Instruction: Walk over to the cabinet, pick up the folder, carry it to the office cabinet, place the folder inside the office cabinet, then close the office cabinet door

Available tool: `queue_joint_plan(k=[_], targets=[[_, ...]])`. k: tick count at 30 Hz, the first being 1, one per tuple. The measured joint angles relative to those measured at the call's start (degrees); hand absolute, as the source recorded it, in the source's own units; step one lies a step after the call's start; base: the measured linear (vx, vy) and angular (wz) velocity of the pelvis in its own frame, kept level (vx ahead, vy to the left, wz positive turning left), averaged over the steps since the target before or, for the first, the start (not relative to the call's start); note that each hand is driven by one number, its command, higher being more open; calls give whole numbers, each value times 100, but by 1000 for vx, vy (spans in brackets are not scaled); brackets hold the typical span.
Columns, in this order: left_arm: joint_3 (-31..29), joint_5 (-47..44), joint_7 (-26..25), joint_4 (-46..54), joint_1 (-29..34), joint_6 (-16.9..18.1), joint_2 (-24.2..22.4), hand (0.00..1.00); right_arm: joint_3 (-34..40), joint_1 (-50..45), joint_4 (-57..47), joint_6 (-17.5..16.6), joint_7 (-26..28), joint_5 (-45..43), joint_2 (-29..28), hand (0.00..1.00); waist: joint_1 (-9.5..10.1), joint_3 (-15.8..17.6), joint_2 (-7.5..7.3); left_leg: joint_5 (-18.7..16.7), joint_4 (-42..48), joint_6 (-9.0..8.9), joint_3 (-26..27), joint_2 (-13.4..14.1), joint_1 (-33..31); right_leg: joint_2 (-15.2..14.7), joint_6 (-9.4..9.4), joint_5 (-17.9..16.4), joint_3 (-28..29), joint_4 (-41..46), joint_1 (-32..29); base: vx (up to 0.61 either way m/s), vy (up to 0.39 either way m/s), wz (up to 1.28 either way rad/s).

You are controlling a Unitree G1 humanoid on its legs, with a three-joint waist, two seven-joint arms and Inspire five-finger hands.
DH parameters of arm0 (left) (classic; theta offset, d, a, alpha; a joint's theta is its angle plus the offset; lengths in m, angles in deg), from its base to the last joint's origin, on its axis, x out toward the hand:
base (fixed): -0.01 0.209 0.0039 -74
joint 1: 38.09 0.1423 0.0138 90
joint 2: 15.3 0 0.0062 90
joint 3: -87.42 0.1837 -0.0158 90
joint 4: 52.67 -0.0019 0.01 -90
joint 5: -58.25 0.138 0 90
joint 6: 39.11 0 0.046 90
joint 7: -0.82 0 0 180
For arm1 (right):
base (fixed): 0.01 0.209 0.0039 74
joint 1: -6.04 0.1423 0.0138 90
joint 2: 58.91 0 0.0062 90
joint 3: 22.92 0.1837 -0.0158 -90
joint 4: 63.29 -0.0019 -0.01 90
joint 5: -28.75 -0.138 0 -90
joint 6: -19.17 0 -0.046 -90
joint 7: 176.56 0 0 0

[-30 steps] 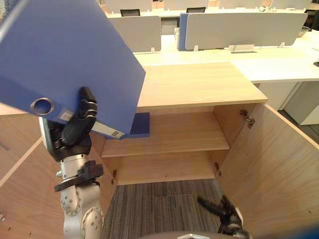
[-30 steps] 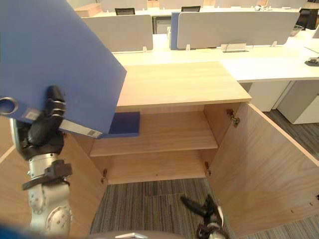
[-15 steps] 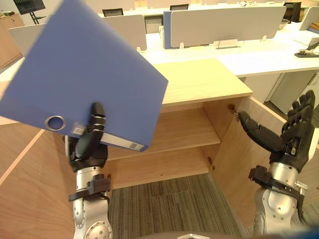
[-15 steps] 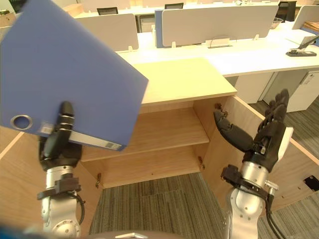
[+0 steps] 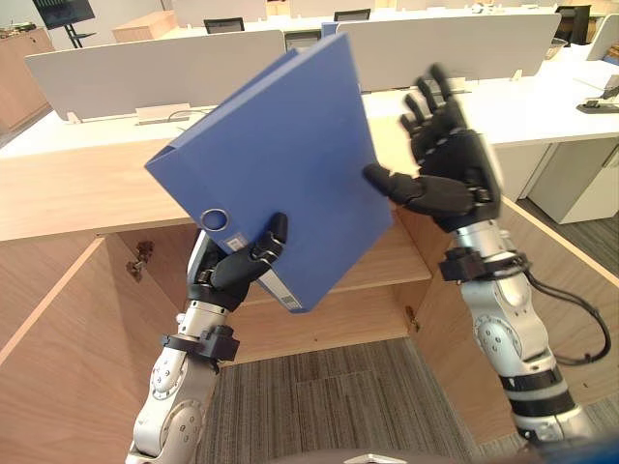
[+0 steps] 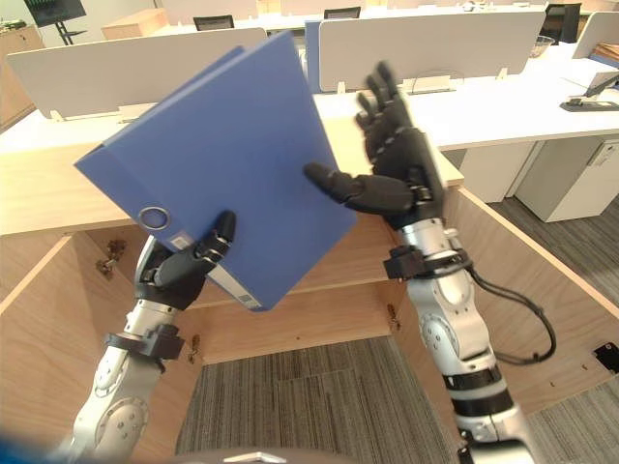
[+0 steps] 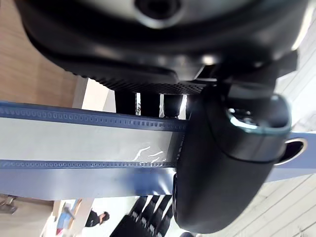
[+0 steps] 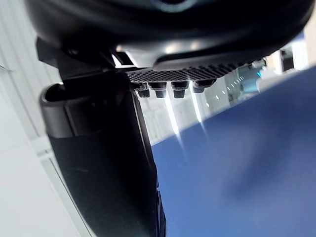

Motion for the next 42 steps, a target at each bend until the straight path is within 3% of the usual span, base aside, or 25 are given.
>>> queue_joint_plan(k=[9,22,25,26,27,33,38,42], targets=[[259,-635,99,-408,-240,-1,894,0,-788,760,907,296,309,-946,1107,100,-8,-12,-22,43,-74,18,3,-14,52,-6,1,1,-6,28,4,0,0,0],[439,-1069,579,-407,-532,0,1598,0,-1175,1194,1420,347,698,-928,1553,100,-44,-22,-38,108,-113,24,4,-19,68,-6,-10,14,-3,57,-14,-14,2,0],[553,-1285,692,-576,-736,-4,1843,0,-1539,1262,1533,286,747,-1116,1713,100,-37,-34,-50,126,-114,26,17,-12,49,2,-17,42,11,52,-40,-35,6,-2],[583,-1368,739,-637,-807,-9,1961,100,-1692,1270,1570,292,767,-1258,1802,100,-33,-40,-61,132,-114,25,17,-9,40,5,-21,49,11,52,-50,-38,4,-2],[595,-1385,814,-666,-840,-18,2052,100,-1800,1270,1592,331,824,-1430,1878,0,-31,-46,-70,134,-114,25,18,-8,32,6,-24,56,13,50,-59,-34,5,-1],[838,-1464,1667,-793,-994,-74,2802,100,-3010,1243,1632,901,1363,-2506,2657,0,-38,-124,-166,144,-113,26,34,-5,-7,11,-29,98,30,21,-95,0,0,0],[975,-1552,2559,-960,-1358,27,2826,100,-3201,1097,1631,1095,1918,-2512,2702,0,-6,-145,-190,152,-114,23,27,-3,-14,12,-33,100,26,32,-102,-6,1,0],[1028,-1841,2789,-1054,-1365,267,2512,100,-2956,882,1630,1095,2012,-2483,2402,0,-10,-214,-207,158,-115,22,29,2,-49,16,-33,99,30,54,-154,0,0,0]])
